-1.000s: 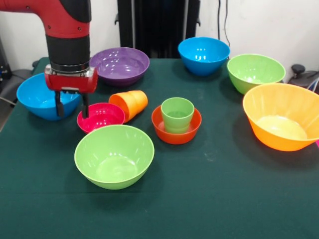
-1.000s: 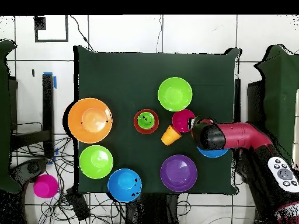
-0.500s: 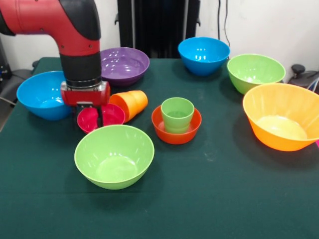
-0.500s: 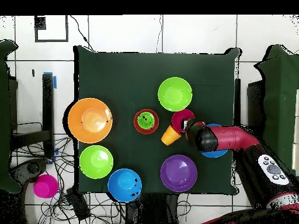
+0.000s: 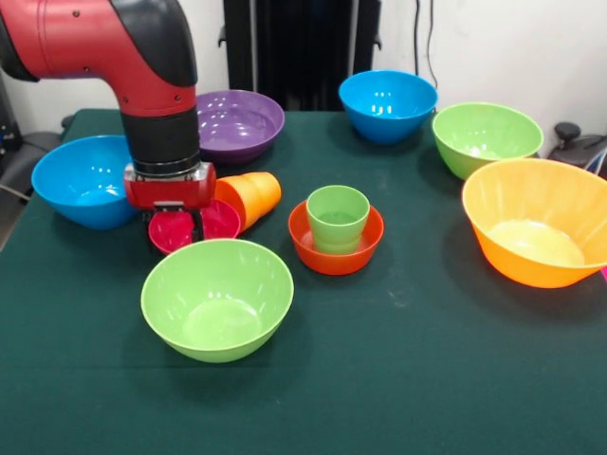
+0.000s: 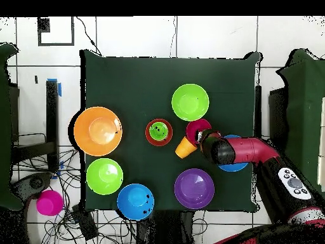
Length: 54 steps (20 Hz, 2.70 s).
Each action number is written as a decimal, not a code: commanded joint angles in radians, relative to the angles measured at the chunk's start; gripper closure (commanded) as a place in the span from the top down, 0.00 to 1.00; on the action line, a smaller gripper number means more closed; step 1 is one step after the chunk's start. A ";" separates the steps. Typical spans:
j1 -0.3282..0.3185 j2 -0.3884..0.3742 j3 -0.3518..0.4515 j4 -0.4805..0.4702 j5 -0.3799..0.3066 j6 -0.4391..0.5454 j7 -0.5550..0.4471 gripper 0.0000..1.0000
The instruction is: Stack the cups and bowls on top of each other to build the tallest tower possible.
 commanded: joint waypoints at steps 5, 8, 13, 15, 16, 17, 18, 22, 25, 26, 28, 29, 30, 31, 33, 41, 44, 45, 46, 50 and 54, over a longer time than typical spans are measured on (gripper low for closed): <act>0.004 0.172 0.061 -0.160 -0.109 -0.039 -0.157 0.00; 0.011 0.154 0.049 -0.149 -0.128 -0.066 -0.140 0.00; 0.011 0.078 0.039 -0.072 -0.088 -0.052 -0.093 0.00; 0.011 0.042 0.032 -0.034 -0.072 -0.039 -0.081 0.00; 0.010 0.025 0.027 -0.014 -0.063 -0.028 -0.076 0.00; 0.008 0.013 0.019 0.008 -0.054 -0.008 -0.074 0.00; 0.004 -0.004 0.011 0.038 -0.043 0.007 -0.068 0.00; -0.007 -0.071 -0.017 0.140 -0.009 0.052 -0.039 0.00; -0.018 -0.109 -0.022 0.187 0.003 0.067 -0.043 0.00; -0.021 -0.118 -0.024 0.196 0.003 0.069 -0.045 0.00; -0.026 -0.128 -0.023 0.203 0.003 0.069 -0.050 0.00; -0.027 -0.128 -0.022 0.199 0.000 0.064 -0.051 0.00; -0.029 -0.128 -0.021 0.196 -0.002 0.059 -0.051 0.00; -0.029 -0.127 -0.020 0.192 -0.004 0.057 -0.052 0.00; -0.029 -0.124 -0.021 0.192 -0.004 0.057 -0.052 0.00; -0.039 -0.114 -0.020 0.205 0.005 0.069 -0.065 0.00; -0.044 -0.139 -0.003 0.220 0.017 0.081 -0.078 0.00; -0.046 -0.152 0.005 0.226 0.021 0.078 -0.080 0.00; -0.049 -0.172 0.016 0.235 0.024 0.073 -0.082 0.00; -0.065 -0.262 0.060 0.272 0.050 0.081 -0.105 0.00; -0.096 -0.346 0.103 0.332 0.096 0.100 -0.118 0.00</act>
